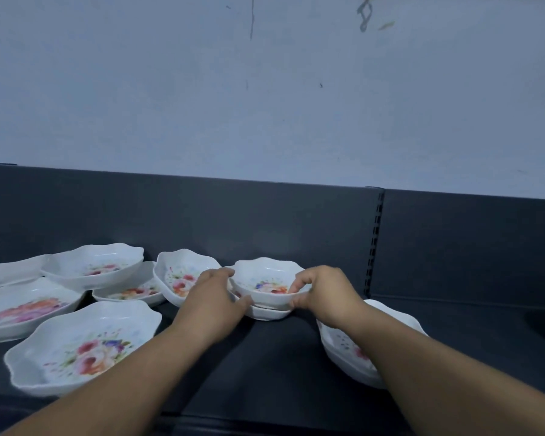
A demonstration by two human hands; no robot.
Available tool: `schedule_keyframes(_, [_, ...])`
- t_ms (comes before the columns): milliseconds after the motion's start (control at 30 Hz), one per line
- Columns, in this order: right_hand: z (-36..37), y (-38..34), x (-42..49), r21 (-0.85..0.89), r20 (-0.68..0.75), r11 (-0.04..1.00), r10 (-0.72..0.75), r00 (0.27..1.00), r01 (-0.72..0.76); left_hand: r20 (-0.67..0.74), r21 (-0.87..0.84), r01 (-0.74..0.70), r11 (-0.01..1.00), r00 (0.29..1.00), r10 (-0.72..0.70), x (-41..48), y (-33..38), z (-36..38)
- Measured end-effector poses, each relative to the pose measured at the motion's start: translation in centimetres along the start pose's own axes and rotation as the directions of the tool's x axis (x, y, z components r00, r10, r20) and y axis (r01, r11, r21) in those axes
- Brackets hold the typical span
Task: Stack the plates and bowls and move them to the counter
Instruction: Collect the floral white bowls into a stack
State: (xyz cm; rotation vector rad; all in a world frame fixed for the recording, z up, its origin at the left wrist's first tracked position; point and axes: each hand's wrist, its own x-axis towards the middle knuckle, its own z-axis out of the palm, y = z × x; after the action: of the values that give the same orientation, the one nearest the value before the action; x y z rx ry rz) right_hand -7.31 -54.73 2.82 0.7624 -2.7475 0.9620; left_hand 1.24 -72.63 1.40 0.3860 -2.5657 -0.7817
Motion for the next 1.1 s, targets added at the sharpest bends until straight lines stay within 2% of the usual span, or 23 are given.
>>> schedule_keyframes(200, [-4.4, 1.2, -1.1, 0.013, -0.097, 0.998, -0.061, 0.993, 0.062, -0.135, -0.121, -0.092, 0.988, 0.988, 0.075, -1.4, 3.3, 0.5])
schedule_keyframes(333, [-8.4, 3.0, -2.9, -0.012, -0.091, 0.998, -0.063, 0.994, 0.062, -0.164, -0.197, -0.133, 0.971, 0.981, 0.101, -2.4, 6.7, 1.9])
schedule_keyframes(567, [-11.7, 8.0, -6.7, -0.053, 0.025, 0.996, -0.073, 0.997, 0.074, -0.034, -0.310, -0.074, 0.948, 0.997, 0.067, -5.5, 11.1, 5.3])
schedule_keyframes(800, [-10.7, 11.0, -8.5, 0.035, 0.072, 0.995, -0.091, 0.993, 0.089, 0.033, -0.261, 0.006, 0.965, 0.999, 0.003, -7.6, 12.2, 7.2])
schedule_keyframes(1100, [-10.8, 11.5, -9.0, -0.046, 0.248, 0.988, -0.131, 0.960, 0.146, 0.110, -0.178, 0.069, 0.982, 0.993, -0.050, -8.1, 11.9, 7.4])
